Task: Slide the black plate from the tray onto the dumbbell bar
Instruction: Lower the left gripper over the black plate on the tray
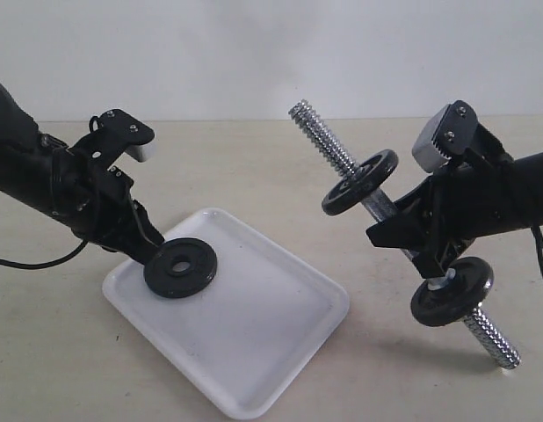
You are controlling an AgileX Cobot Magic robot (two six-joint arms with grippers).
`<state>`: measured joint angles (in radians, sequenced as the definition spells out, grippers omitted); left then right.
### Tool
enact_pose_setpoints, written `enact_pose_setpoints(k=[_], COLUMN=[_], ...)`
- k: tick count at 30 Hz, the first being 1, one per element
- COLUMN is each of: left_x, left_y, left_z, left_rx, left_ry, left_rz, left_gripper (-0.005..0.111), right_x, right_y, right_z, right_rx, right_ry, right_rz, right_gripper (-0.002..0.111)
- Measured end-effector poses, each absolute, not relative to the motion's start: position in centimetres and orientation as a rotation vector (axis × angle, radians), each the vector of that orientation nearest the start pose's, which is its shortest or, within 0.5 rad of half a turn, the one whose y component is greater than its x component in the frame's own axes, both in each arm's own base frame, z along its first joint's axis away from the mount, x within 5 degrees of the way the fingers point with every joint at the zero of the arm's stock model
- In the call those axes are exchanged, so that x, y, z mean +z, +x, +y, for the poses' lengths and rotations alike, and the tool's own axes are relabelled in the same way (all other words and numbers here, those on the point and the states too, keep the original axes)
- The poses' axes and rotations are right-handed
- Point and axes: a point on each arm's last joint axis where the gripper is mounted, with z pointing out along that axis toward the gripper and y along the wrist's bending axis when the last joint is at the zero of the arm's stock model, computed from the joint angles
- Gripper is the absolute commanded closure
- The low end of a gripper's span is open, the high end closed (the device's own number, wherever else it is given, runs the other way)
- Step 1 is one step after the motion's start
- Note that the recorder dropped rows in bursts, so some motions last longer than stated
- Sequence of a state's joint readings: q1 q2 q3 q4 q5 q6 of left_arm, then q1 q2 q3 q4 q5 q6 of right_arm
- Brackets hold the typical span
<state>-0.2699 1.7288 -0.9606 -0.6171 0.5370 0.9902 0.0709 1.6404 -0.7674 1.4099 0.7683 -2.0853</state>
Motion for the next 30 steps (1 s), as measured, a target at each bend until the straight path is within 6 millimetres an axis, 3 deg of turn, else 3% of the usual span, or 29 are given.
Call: enact_pose_setpoints(k=[2,5,11,17,23,30], left_x=[17.6,17.6,17.6,17.6,17.6,16.8], left_y=[30.9,30.9,30.9,30.9,30.9,30.4], left_z=[-11.3,-11.3,-11.3,-11.3,-11.3,-13.4], left_rx=[-0.348,-0.349,-0.368,-0.394,-0.406,-0.393], left_ry=[1.016,1.006,0.939,0.851,0.802,0.960], left_rz=[2.460,2.467,2.499,2.540,2.561,2.558], left_gripper=[0.063,0.050,0.049,0.032,0.031,0.031], right_x=[18.7,18.7,18.7,18.6,18.6,18.6], right_y=[28.5,28.5,28.5,28.5,28.5,28.4], right_z=[8.3,8.3,8.2,8.2,8.2,8.2], right_rx=[0.604,0.604,0.600,0.600,0.604,0.605], right_ry=[-1.151,-1.151,-1.143,-1.139,-1.141,-1.144], right_rz=[1.953,1.953,1.961,1.965,1.975,1.979], right_gripper=[0.108,0.108,0.108,0.108,0.108,0.108])
